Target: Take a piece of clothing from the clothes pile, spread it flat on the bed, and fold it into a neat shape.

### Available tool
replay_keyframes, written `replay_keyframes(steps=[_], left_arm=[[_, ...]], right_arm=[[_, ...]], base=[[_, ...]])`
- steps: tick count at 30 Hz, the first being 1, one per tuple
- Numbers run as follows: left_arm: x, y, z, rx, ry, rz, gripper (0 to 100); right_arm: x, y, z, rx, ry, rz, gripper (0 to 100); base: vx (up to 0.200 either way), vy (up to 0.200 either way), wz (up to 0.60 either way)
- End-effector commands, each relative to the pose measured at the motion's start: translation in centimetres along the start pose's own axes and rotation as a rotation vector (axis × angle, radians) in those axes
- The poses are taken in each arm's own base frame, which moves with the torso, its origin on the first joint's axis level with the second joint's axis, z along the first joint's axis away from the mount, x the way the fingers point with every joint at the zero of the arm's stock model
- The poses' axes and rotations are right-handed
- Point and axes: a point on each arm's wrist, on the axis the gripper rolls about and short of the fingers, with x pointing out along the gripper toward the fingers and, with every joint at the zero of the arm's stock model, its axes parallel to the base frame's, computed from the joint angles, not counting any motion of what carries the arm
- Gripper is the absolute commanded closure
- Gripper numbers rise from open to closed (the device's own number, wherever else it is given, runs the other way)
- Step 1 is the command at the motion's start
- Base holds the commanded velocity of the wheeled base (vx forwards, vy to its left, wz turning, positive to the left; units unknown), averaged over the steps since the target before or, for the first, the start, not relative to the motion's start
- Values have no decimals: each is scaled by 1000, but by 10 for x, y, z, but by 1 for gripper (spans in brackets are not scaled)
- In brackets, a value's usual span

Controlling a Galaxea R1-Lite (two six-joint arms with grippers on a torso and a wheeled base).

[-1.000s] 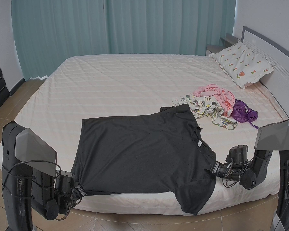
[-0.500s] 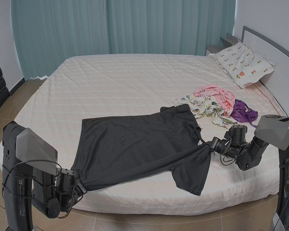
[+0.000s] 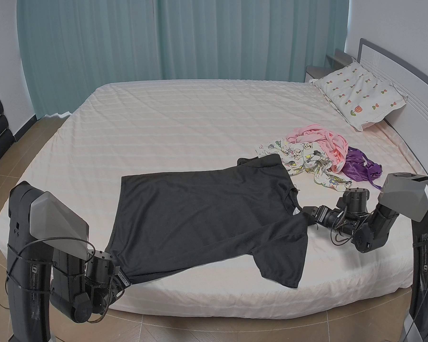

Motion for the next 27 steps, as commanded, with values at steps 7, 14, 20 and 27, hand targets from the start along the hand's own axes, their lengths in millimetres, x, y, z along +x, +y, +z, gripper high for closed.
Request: replay_keyframes(steps=[7,14,20,27], left_arm=[[-1,-1,3,-4,-12,-5,100],[-3,0,2,-1,-9,-3,100],[-4,0,3,-4,-12,-6,100],[-4,-1,3,-5,-17,-11,100]], right_arm=[[-82,21,-23,132,171,33,0],[-105,37,-78,113,360,41,0],[-102,41,-106,69,419,24,0],[-97,44,-112,27,390,-12,0]], base=[[0,0,0],[0,0,0],[0,0,0],[0,0,0]])
